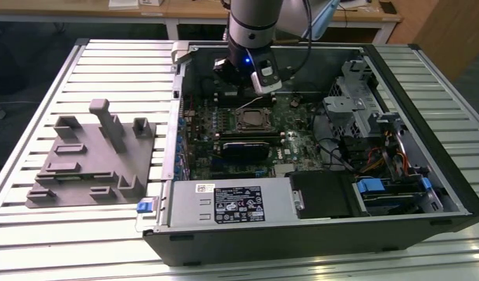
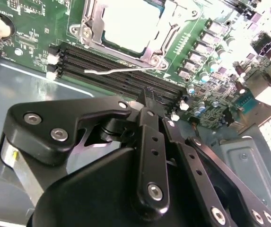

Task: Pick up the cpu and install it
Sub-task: 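Install the first cpu locking lever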

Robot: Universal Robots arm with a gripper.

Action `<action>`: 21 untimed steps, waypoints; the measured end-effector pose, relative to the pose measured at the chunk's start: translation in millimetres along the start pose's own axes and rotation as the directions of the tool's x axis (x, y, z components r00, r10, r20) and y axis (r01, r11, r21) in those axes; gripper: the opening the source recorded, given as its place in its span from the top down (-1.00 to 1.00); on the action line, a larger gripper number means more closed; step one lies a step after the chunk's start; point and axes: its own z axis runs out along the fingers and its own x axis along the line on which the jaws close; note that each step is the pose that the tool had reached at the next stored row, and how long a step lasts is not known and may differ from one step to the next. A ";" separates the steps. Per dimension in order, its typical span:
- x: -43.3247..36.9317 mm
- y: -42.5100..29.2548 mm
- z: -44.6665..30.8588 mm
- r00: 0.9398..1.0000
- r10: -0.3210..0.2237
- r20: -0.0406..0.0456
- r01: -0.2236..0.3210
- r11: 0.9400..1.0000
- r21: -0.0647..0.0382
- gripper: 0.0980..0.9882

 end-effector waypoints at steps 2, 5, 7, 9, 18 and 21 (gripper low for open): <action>0.0 0.0 0.0 1.000 0.001 0.001 -0.001 1.000 0.000 0.98; -0.1 -0.1 0.6 1.000 0.017 0.011 -0.017 1.000 -0.002 0.98; -0.1 -0.4 1.6 0.999 0.031 0.019 -0.031 1.000 -0.004 0.98; -0.2 -0.7 3.0 0.999 0.045 0.026 -0.045 0.999 -0.006 0.98; -0.8 -1.5 6.0 0.995 0.063 0.079 -0.062 0.998 -0.017 0.98; -0.8 -1.5 6.0 0.995 0.064 0.079 -0.063 0.998 -0.017 0.98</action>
